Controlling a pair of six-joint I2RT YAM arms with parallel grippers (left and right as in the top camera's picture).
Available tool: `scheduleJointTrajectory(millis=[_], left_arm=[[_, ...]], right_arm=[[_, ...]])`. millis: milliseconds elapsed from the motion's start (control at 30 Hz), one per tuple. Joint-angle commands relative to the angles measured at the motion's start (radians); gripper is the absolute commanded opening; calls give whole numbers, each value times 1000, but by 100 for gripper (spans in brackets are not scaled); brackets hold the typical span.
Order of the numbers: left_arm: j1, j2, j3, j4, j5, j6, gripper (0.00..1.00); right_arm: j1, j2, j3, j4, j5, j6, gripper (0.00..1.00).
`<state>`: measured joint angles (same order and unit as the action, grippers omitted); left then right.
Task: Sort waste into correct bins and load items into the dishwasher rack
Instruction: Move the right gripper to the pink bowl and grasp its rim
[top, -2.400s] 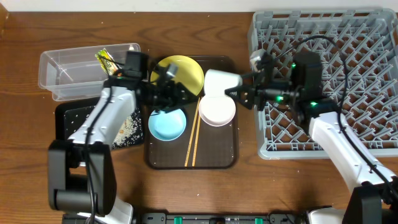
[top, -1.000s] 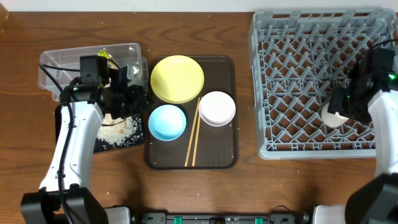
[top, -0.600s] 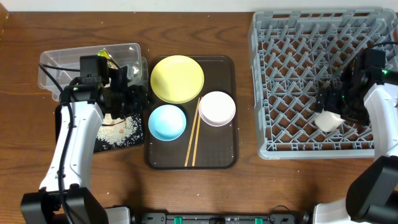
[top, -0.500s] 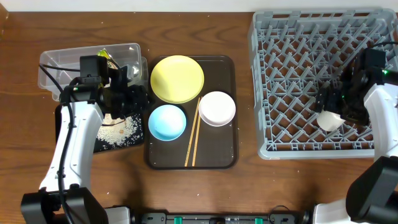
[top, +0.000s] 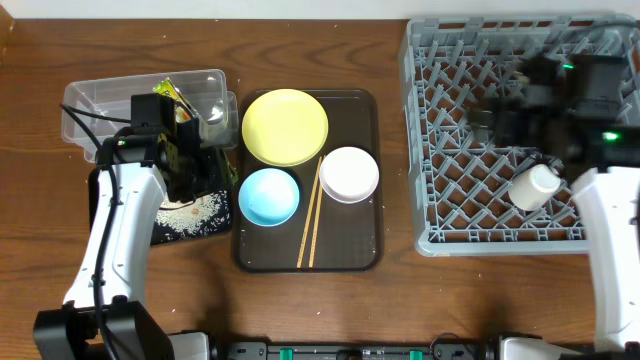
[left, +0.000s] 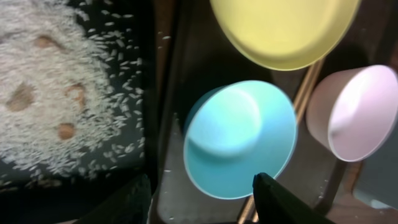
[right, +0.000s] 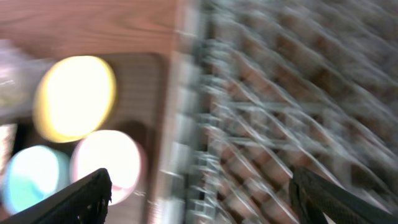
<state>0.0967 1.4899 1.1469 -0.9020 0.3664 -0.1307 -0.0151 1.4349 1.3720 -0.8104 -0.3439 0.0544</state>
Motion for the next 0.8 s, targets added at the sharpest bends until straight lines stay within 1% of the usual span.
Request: scheduleJointTrajectory(millis=[0,133,267,333,433,533,633,700,767], left_arm=[[4,-12,7,-10,-55,-1,56],[4,-12,7,-11,-63,-1,57],[4,-12,7,-11,-66,-1,60],[4,-12,7,-12,-66,-1,60],[4,-12,7,-14,-66,-1,60],[4,-12,7,-14,-66,-1,60],[4,-12,7,-14,-66,-1,60],[4,-12,6,-14,-65,-1,60],[4,-12,5,-14,-65,-1,60]], right_arm=[[138,30,6,41,-70,-19,89],[277,95,6,89,6,-18,89],[380,185,6,108,64,-17,87],[420,237,6,113,109,3,87],[465,319,6,115,190,57,83],[489,388,6,114,217,92,75],[500,462,6,108,225,125,60],[500,481,6,106,235,138,60],[499,507,6,103,251,144,55]])
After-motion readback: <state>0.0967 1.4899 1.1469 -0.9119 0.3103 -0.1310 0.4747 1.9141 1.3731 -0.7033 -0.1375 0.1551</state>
